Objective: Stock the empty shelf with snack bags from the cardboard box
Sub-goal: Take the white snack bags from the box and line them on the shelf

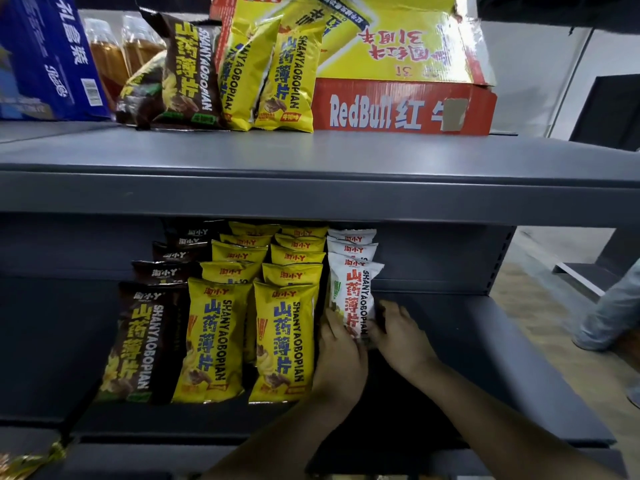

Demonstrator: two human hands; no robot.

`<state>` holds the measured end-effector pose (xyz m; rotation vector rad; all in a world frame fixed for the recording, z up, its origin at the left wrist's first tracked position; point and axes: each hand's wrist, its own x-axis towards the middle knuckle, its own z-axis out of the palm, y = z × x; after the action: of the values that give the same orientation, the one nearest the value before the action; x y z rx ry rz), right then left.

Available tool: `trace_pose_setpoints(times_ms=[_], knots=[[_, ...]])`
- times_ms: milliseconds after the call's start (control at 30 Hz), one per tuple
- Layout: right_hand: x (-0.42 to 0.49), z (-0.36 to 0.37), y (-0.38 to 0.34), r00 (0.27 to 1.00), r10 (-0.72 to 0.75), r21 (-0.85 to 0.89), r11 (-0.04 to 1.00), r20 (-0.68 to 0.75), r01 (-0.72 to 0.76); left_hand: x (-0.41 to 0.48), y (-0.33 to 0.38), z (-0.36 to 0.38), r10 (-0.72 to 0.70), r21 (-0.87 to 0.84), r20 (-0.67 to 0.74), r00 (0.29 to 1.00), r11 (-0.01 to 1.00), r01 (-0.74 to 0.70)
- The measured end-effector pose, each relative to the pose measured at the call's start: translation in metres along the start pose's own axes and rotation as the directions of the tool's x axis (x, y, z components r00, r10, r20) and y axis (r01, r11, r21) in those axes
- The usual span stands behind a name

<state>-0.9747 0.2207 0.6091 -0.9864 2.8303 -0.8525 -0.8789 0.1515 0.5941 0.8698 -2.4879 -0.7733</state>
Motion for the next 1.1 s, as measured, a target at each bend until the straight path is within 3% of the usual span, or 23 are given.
trace_pose_setpoints(times_ms=[300, 600, 1100], knots=[[-0.037, -0.028, -0.003, 0.998, -0.039, 0.0, 0.999, -0.049, 0.039, -0.026, 0.021, -0.033, 0.064, 0.064, 0.128, 0.99, 0.995, -0.073], [-0.093, -0.066, 0.001, 0.995, -0.068, -0.029, 0.997, -0.068, 0.066, -0.074, 0.025, -0.059, 0.191, 0.132, 0.131, 0.973, 0.969, -0.208], [-0.225, -0.101, 0.032, 0.995, 0.059, -0.093, 0.994, 0.075, -0.052, -0.171, 0.065, -0.025, 0.237, -0.037, 0.304, 0.923, 0.971, -0.238]])
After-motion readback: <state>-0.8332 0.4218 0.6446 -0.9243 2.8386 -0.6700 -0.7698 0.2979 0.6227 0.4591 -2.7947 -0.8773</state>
